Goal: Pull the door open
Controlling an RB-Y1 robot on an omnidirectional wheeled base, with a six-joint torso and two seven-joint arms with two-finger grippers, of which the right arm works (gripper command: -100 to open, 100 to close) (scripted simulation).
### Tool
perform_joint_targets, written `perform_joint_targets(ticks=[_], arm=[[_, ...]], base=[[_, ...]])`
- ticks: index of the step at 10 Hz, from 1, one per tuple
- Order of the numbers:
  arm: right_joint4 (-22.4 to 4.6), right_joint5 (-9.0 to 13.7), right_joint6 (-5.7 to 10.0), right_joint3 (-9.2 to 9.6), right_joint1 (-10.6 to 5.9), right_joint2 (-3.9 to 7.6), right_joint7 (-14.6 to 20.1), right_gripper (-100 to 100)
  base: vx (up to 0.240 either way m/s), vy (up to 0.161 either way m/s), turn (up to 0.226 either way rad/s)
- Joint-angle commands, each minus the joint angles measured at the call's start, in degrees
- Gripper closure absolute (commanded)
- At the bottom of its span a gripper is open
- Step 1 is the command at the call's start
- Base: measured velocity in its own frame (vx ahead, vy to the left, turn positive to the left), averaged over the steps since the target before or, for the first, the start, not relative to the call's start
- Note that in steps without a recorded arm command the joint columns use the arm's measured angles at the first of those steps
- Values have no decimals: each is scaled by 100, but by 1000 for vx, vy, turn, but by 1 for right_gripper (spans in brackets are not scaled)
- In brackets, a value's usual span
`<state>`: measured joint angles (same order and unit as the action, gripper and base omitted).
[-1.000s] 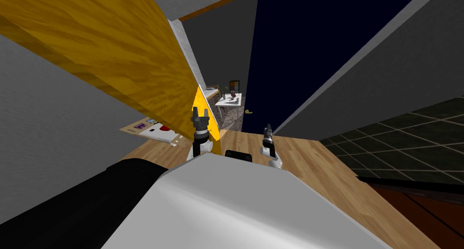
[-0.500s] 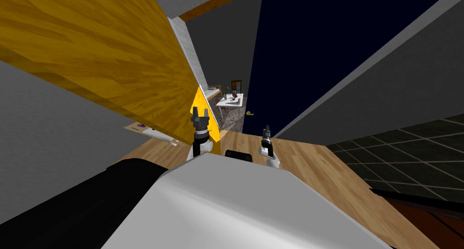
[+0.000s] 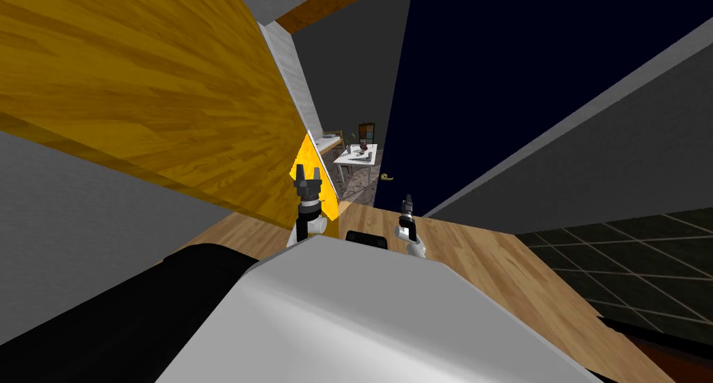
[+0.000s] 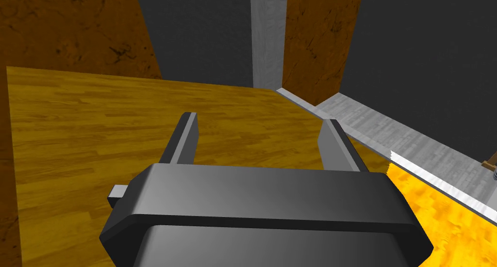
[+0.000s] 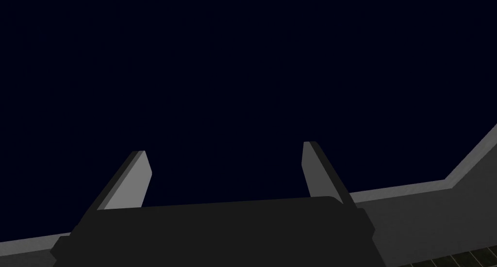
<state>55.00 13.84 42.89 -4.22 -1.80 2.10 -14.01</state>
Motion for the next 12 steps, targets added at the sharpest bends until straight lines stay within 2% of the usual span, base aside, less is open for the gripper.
perform_joint_targets(ticks=[1, 5, 6, 9, 12], arm=[[-255, 49, 69, -17, -103, -25, -7, -100], [-718, 147, 178, -46, -282, -126, -45, -100], [-933, 192, 229, -59, -365, -176, -62, -100], [-1297, 268, 315, -82, -505, -278, -91, -100], [-1807, 374, 436, -114, -702, -459, -133, -100]], base=[[88, -15, 78], [87, -15, 94], [123, -28, 151], [108, -32, 139], [144, -29, 220]])
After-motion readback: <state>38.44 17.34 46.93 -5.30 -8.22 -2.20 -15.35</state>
